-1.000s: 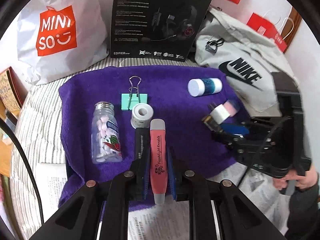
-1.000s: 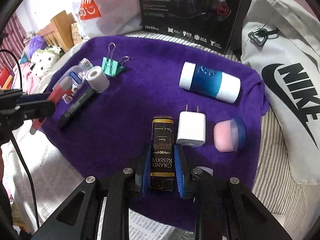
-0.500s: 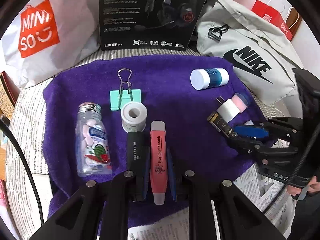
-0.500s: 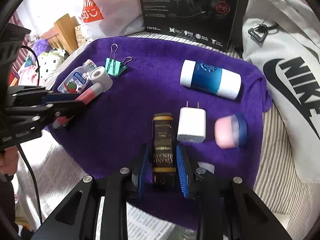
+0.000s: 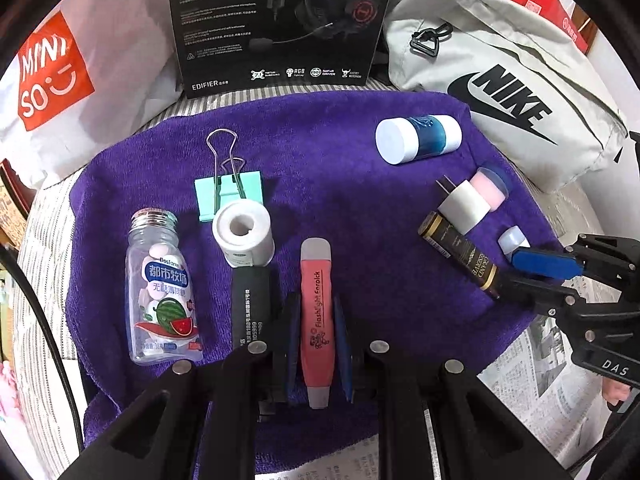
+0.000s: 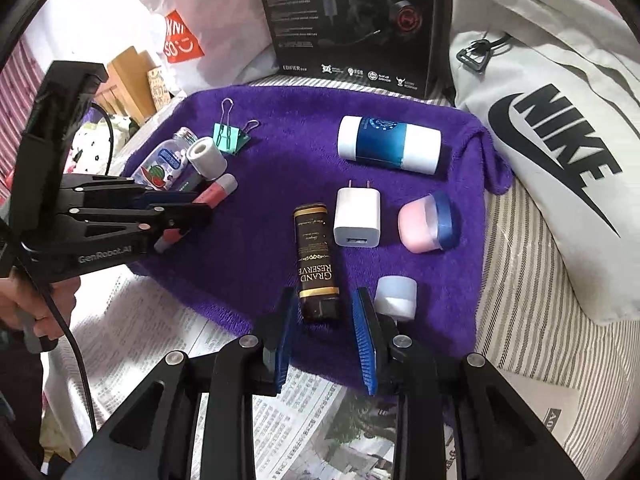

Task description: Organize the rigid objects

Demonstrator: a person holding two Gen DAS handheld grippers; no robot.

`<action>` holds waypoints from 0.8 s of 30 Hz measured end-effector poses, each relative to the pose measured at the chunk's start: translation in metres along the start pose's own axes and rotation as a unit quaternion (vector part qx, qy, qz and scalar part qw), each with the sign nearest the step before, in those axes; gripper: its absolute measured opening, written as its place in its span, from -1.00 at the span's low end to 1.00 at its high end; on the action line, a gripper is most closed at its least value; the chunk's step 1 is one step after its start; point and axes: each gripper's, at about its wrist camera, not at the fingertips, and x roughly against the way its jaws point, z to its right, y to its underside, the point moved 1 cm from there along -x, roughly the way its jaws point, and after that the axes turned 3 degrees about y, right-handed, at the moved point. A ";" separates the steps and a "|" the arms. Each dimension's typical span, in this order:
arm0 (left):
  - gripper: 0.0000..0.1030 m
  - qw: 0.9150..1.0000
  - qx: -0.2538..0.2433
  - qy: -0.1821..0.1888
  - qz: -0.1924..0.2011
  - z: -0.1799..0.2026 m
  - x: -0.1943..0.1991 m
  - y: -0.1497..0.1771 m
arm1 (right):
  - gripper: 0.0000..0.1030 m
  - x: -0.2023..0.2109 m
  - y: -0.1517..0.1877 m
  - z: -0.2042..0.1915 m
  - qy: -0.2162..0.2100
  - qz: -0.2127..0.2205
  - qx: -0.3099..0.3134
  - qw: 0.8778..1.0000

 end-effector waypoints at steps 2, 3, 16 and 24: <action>-0.67 1.000 0.001 0.000 0.001 0.000 0.001 0.001 | -0.43 0.000 0.001 0.002 -0.005 0.002 -0.010 1.000; -0.61 1.000 0.003 0.004 0.000 0.000 0.001 0.002 | -0.43 0.000 0.002 0.003 -0.008 0.003 -0.014 1.000; 0.08 1.000 0.005 -0.001 -0.011 0.012 0.028 0.019 | -0.11 0.027 0.013 0.006 0.004 0.016 -0.044 0.999; 0.86 0.999 -0.010 -0.020 0.033 0.031 0.093 0.046 | 0.60 0.058 0.027 -0.007 0.022 0.030 -0.063 0.997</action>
